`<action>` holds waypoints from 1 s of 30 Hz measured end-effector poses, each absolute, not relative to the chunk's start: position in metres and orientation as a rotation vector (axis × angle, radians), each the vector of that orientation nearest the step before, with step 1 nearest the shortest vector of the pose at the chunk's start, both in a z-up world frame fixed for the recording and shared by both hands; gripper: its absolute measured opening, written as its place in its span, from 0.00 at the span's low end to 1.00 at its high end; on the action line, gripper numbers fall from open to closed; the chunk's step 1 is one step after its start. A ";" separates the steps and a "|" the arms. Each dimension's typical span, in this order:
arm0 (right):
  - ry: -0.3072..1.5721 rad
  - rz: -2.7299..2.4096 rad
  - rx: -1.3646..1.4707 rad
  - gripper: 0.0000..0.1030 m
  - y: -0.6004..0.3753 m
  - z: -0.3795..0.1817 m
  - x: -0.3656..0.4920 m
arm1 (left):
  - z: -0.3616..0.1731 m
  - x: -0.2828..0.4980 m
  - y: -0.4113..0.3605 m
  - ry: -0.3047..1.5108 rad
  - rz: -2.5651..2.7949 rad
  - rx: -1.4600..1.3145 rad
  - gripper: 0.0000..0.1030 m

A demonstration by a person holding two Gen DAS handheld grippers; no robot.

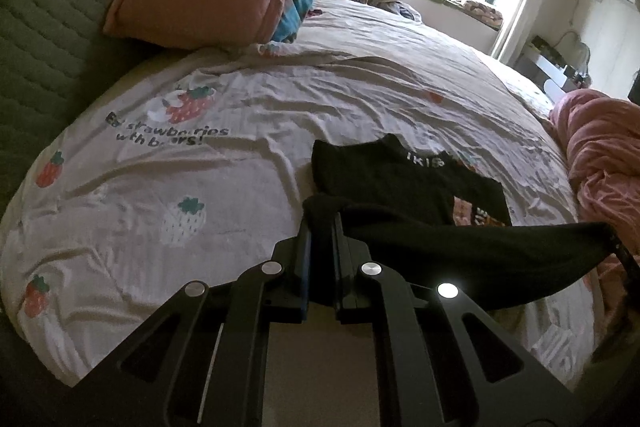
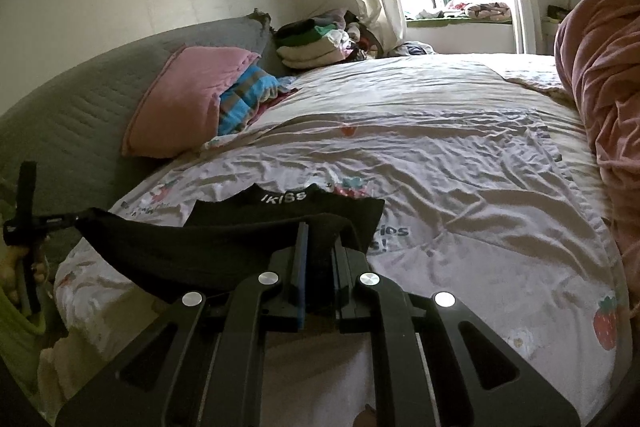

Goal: Fold small clothes
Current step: 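Lift the hem with both tools and fold it up toward the collar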

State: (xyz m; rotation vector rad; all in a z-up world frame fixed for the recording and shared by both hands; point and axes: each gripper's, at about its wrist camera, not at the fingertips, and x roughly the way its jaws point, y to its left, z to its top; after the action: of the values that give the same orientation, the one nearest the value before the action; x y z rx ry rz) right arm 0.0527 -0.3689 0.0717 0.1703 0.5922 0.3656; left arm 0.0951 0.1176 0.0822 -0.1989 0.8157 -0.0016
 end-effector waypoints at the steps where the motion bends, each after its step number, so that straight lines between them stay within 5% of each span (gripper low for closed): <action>1: 0.593 0.363 0.177 0.08 -0.369 0.072 0.058 | 0.083 0.098 0.117 0.815 -0.001 -0.197 0.02; 30: 0.662 0.238 0.149 0.08 -0.359 0.028 0.156 | 0.039 0.212 0.103 0.840 0.070 -0.080 0.03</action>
State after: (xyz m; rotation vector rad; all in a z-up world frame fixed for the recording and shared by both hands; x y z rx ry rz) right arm 0.1564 -0.3594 0.0284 0.1490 0.6621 0.2381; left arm 0.2120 0.1028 0.0393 -0.0805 0.8404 0.0696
